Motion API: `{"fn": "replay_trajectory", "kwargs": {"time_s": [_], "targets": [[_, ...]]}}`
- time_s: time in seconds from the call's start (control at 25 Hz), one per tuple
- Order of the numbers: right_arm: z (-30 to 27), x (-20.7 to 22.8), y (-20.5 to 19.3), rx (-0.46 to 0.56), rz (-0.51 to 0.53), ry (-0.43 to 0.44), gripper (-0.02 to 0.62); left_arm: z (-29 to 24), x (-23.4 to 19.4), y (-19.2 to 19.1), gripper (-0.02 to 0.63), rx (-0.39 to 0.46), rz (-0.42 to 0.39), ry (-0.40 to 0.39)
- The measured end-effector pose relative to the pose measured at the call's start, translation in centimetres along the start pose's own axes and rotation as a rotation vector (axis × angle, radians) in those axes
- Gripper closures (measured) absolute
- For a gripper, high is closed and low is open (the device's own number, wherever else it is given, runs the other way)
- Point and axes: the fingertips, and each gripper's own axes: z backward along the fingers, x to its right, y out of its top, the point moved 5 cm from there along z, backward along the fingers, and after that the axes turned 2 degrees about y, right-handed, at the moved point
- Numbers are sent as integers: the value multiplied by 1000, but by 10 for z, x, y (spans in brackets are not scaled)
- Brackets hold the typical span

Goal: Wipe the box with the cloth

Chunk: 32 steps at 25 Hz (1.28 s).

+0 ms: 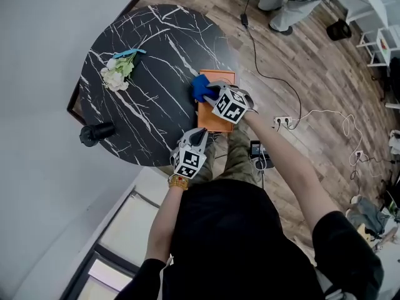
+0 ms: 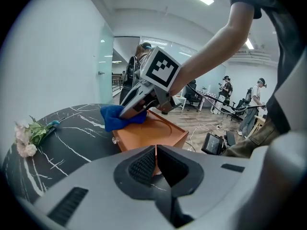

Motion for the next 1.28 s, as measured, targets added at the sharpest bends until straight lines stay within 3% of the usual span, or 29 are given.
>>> {"fn": "replay_trajectory", "kwargs": {"time_s": [0.56,0.76,1.04,1.28], "targets": [[5,-59,-8,-3,17,48,523,1,-2,0,598,-6,40,-30],[5,-70,-9,-9,-3,45,523,7,-2,-8,598,-32,22,-30],[12,-93,-13,0,-16,71,523,5,-4,-30,594,-103,76,5],[12,-112,-10,-56,51,202,523,5,-7,-36,549,-111,120,9]]}}
